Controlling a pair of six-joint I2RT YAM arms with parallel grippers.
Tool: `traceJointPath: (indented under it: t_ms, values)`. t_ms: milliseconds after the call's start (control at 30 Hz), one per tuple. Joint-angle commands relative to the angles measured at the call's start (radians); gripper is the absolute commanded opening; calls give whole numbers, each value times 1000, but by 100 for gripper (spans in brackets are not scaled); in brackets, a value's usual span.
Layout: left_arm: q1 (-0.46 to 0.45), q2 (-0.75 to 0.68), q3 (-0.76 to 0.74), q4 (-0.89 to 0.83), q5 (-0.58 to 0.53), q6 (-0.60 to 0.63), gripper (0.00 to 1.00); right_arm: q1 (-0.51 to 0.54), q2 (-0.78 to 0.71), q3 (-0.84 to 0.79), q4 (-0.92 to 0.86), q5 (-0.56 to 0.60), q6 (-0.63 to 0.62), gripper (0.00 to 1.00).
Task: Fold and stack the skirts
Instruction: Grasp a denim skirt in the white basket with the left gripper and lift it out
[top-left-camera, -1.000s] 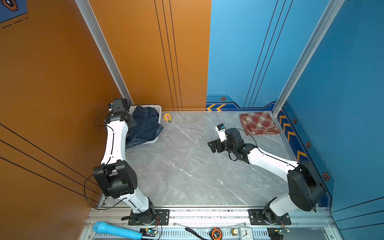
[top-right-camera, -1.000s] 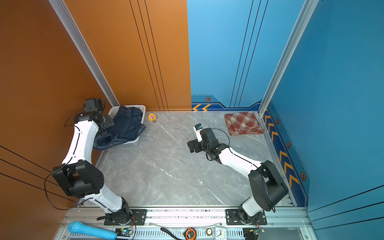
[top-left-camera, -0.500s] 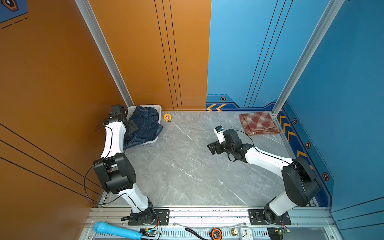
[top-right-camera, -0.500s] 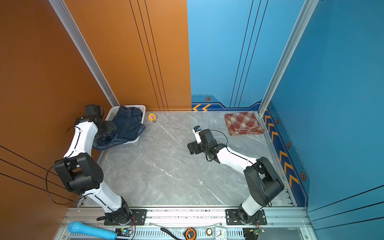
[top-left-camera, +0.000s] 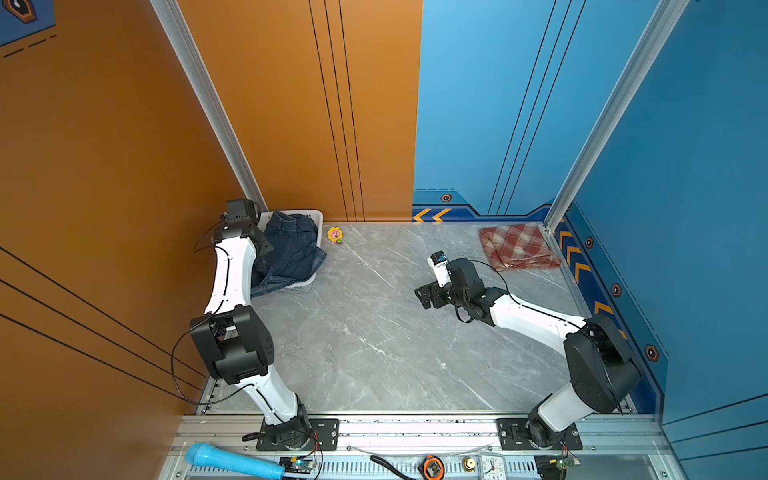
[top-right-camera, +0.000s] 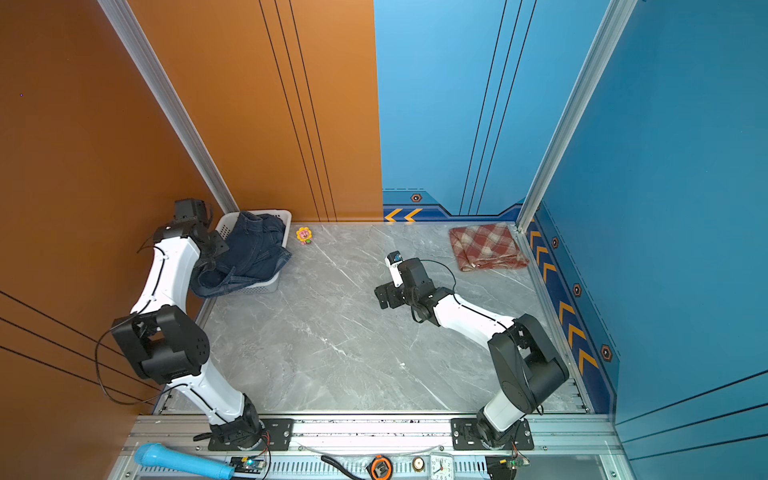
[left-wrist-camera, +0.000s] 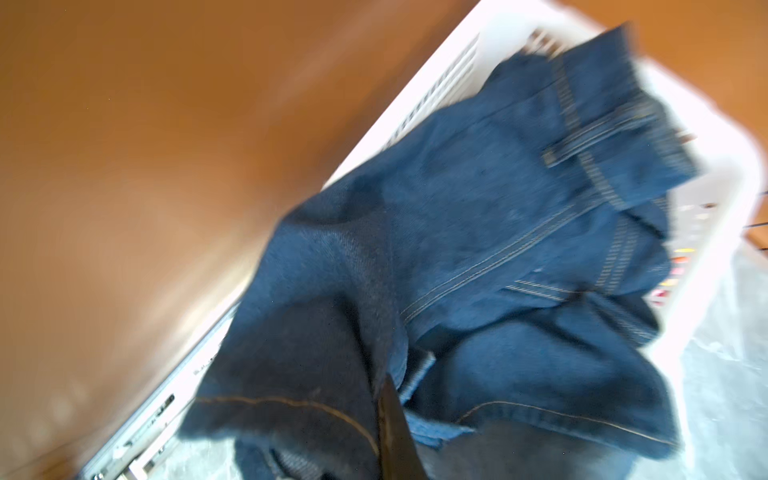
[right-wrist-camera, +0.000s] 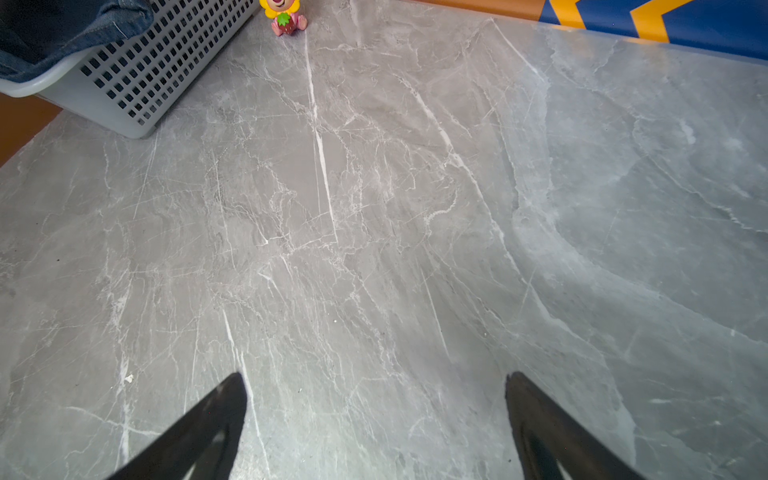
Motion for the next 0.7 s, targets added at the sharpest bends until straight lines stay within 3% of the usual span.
traceJointPath:
  t_ms: [0,333,667]
  values:
    - [-38,-70,85,1,-53,21,0,-4,-10,31,-16,10,12,97]
    - [-143,-87,325,1,-143,51,0,-19,-17,31,-22,19,84,97]
    - [-316,7,640,4,-111,118,0,-89,-39,24,-5,44,206,96]
